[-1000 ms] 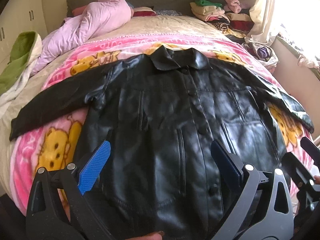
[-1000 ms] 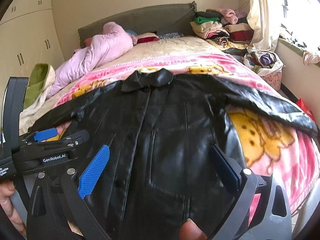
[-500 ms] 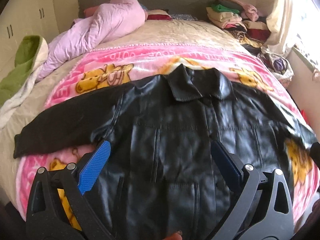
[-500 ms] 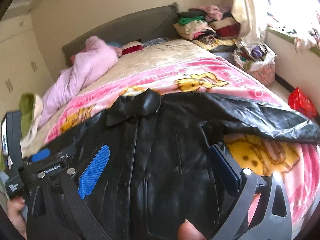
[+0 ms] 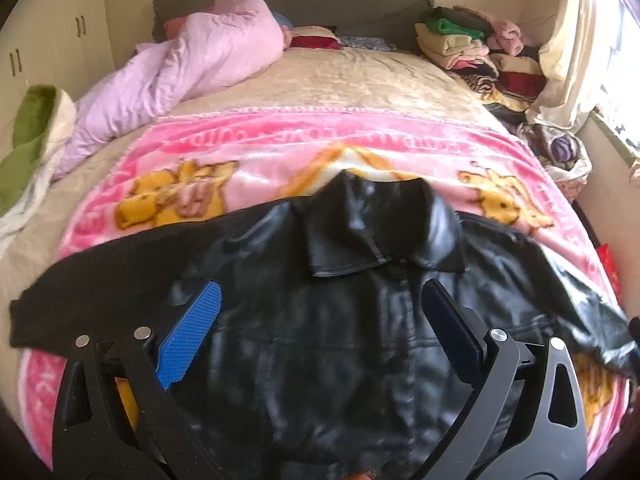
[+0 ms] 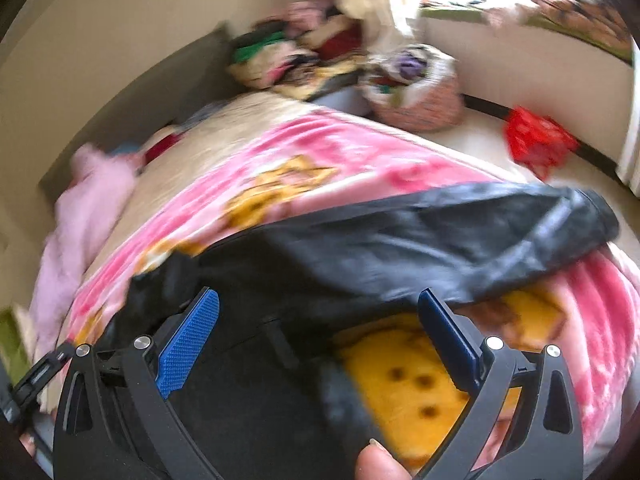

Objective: Fold large clothes
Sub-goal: 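Grasp the jacket sleeve with the right gripper and lift it up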

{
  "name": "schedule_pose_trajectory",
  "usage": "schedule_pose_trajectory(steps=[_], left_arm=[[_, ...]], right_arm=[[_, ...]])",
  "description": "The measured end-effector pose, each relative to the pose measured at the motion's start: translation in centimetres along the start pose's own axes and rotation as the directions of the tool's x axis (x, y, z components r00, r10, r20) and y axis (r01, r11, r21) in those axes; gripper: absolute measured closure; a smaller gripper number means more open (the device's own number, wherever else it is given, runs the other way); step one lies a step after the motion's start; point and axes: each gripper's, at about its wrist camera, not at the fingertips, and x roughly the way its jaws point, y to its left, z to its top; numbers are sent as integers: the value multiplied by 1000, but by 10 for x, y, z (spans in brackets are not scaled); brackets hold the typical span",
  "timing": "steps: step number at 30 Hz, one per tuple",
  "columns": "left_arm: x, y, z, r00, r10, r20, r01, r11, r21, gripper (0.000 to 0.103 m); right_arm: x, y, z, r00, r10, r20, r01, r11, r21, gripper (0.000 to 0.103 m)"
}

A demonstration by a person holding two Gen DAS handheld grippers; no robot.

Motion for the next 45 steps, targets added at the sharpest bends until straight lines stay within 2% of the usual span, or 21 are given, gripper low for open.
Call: schedule_pose_trajectory(steps=[5, 9, 15, 20, 22, 24, 26, 27, 28, 31, 33, 36, 41, 45], left_arm=[[26, -11, -2, 999, -19, -31, 19, 1000, -6, 9], [43, -13, -9, 999, -13, -53, 14, 1000, 19, 9], [55, -3, -12, 998, -19, -67, 19, 1000, 2, 9], [57, 4, -14, 997, 3, -74, -3, 1000, 2, 9], [57, 6, -14, 997, -7, -79, 6, 1000, -16, 9], [56, 7, -15, 997, -18, -80, 16, 1000, -22, 9], [55, 5, -15, 997, -22, -79, 21, 1000, -13, 9], [53, 5, -15, 997, -22, -78, 21, 1000, -9, 9], [52, 5, -15, 997, -25, -77, 24, 1000, -9, 9], [48, 8, -14, 995, -50, -82, 48, 998, -27, 9], [44, 9, -13, 995, -66, -81, 64, 997, -33, 9], [40, 13, -13, 994, -80, -78, 76, 996, -44, 9], [33, 29, -13, 991, -110, -73, 103, 990, -97, 9], [24, 45, -12, 986, -160, -49, 153, 980, -128, 9]], right_arm=[[16, -64, 6, 992, -129, 4, 127, 978, 168, 4], [30, -118, 9, 976, -216, -17, 211, 926, 314, 4], [52, -174, 21, 968, -238, -76, 246, 861, 444, 4], [73, -212, 26, 983, -154, -99, 182, 804, 566, 4], [76, -215, 28, 986, -144, -79, 163, 799, 579, 4], [78, -216, 32, 990, -140, -33, 133, 810, 571, 5], [76, -214, 34, 986, -166, -3, 141, 824, 549, 29], [75, -213, 36, 982, -188, 2, 157, 828, 539, 52], [74, -214, 37, 980, -197, 4, 166, 835, 525, 68], [68, -206, 47, 977, -212, 36, 173, 874, 455, 85], [55, -198, 53, 977, -200, 80, 152, 902, 404, 91], [35, -174, 64, 974, -167, 153, 109, 937, 333, 93], [-2, -117, 78, 967, -43, 253, -3, 984, 179, 95], [-30, -64, 82, 949, 83, 304, -93, 995, 21, 96]])
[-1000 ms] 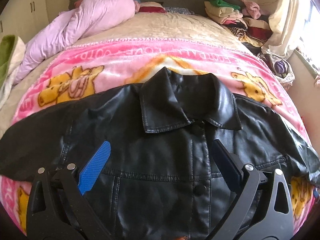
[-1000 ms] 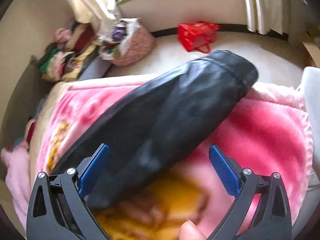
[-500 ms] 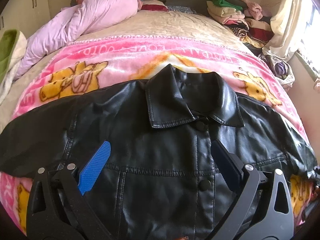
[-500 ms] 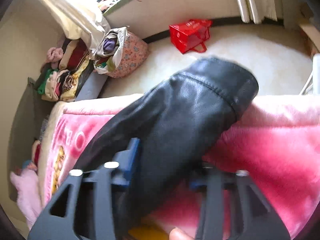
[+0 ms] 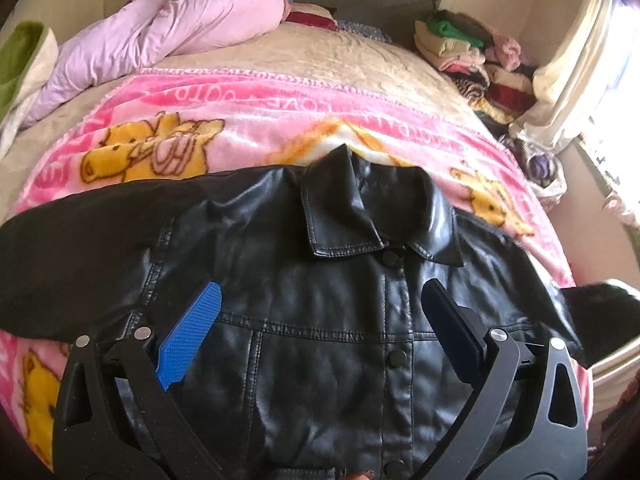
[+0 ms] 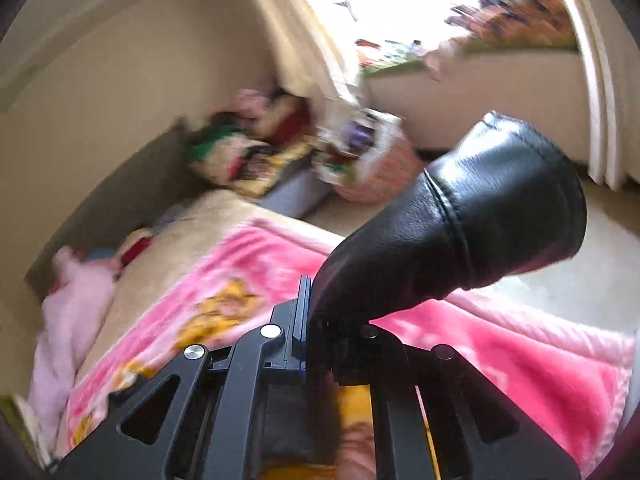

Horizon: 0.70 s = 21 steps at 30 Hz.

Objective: Fold large clothes
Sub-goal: 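Grasp the jacket sleeve with the right gripper and lift it up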

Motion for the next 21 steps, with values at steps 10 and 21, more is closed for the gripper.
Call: schedule_pose_trajectory(steps=[10, 21], left_arm=[[-25, 35, 2, 996, -78, 40, 82, 992, -96, 9], [-33, 68, 6, 981, -181, 71, 193, 958, -214, 9]], right_arm=[[-20, 123, -8, 975, 221, -32, -222, 953, -204, 96], [-22, 237, -97, 902, 356, -243, -428, 805, -412, 96]])
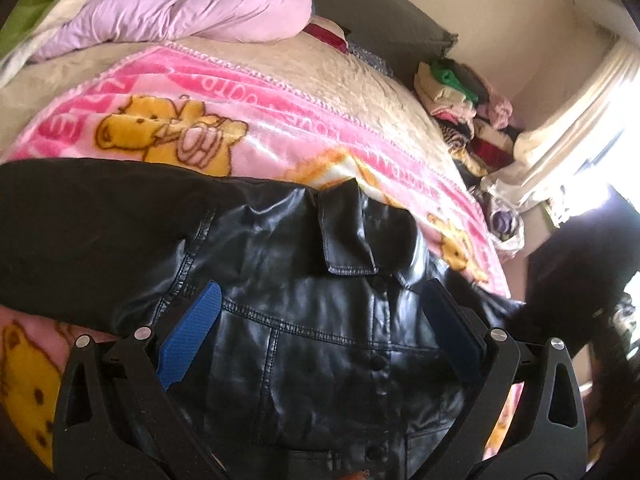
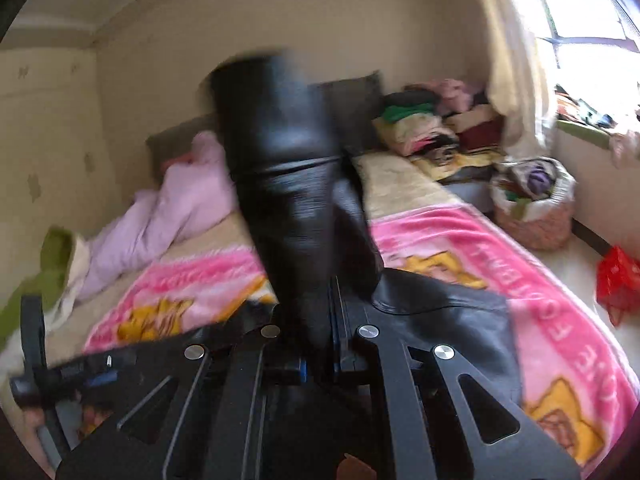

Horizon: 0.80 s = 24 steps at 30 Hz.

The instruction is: Fold large clothes

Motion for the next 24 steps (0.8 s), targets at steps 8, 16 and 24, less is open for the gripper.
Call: schedule_pose_trajectory(steps=[8, 16, 24], left_arm=[[-5, 29, 10, 991, -135, 3, 134, 983, -122, 9], [-10, 62, 21, 986, -167, 28, 169, 965, -202, 9], [12, 69, 14, 984, -157, -87, 137, 970, -199, 9]], right_arm=[[46, 67, -51, 991, 84, -104, -88, 995, -39, 95], [94, 117, -99, 962, 154, -226, -170, 984, -51, 88], [95, 129, -131, 901, 199, -386, -234, 971, -45, 18]])
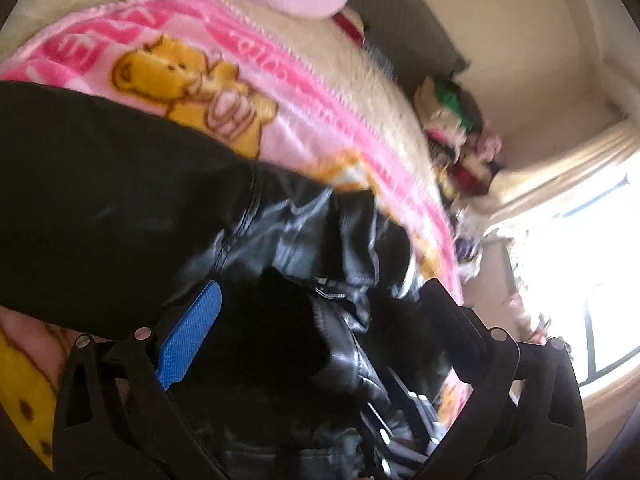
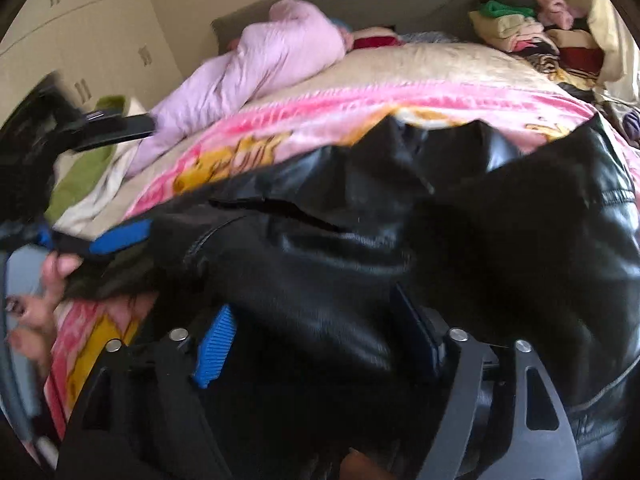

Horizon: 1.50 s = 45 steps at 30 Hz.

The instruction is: Fold large clothes

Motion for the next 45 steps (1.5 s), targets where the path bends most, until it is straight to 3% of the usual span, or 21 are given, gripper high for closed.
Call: schedule_pose_trajectory(steps=[2, 9, 12, 14, 15, 16, 17, 19, 22, 24, 27, 32, 36, 39, 41, 42, 43, 45], left_arm=[[8, -2, -4, 999, 14, -39, -13, 1000, 24, 9], [36, 4, -20, 985, 91, -144, -85, 995, 44, 12], [47, 4, -25, 983, 98, -157, -90, 994, 56, 37], [55, 2, -29, 981, 101, -167, -90, 993, 72, 60], [59, -2, -31, 978, 136, -157, -121, 987, 103, 62], [60, -5, -31, 976, 168, -136, -150, 980, 132, 77], [60, -8, -31, 976, 181, -117, -162, 974, 155, 80], [51, -17, -28, 986, 140, -88, -124, 978, 170, 95], [10, -41, -20, 998, 47, 42, -54, 976, 209, 103], [-22, -57, -17, 992, -12, 127, -22, 966, 259, 103], [-41, -61, -17, 983, -3, 181, -50, 956, 288, 103], [-12, -40, -21, 981, 127, 145, -166, 942, 293, 103], [13, -20, -21, 972, 212, 99, -232, 931, 282, 103], [9, -14, -19, 978, 186, 94, -204, 945, 256, 103], [0, -20, -17, 983, 144, 111, -169, 949, 266, 103], [-2, -23, -17, 986, 128, 111, -154, 948, 278, 103], [-2, -26, -17, 987, 117, 109, -144, 948, 284, 103], [-1, -28, -18, 987, 119, 112, -147, 942, 303, 103]], right_arm=[[-24, -5, -8, 997, 54, 54, -54, 998, 10, 7], [-88, -37, -31, 987, 48, 154, -67, 991, 117, 6], [-104, -51, -38, 984, 18, 175, -46, 986, 158, 6], [-117, -62, -43, 980, -18, 200, -20, 982, 187, 6], [-121, -68, -45, 979, -36, 203, -6, 979, 202, 6], [-126, -75, -48, 977, -55, 205, 9, 976, 219, 6], [-130, -81, -50, 975, -70, 209, 20, 972, 233, 6], [-138, -95, -53, 971, -108, 214, 49, 964, 263, 6], [-149, -114, -55, 961, -178, 212, 113, 951, 288, 6], [-153, -125, -53, 953, -221, 208, 154, 943, 295, 6], [-150, -145, -43, 937, -303, 173, 237, 917, 321, 6], [-124, -186, -15, 915, -393, 89, 331, 859, 390, 6], [-88, -230, 7, 916, -400, 16, 350, 818, 456, 7], [-57, -257, 16, 931, -363, -49, 342, 811, 474, 7], [-39, -271, 14, 955, -286, -72, 282, 813, 509, 21], [-34, -275, 12, 974, -217, -58, 214, 819, 533, 55], [-37, -278, 10, 986, -168, -14, 147, 817, 558, 82], [-48, -279, 10, 973, -229, 39, 171, 820, 546, 93]])
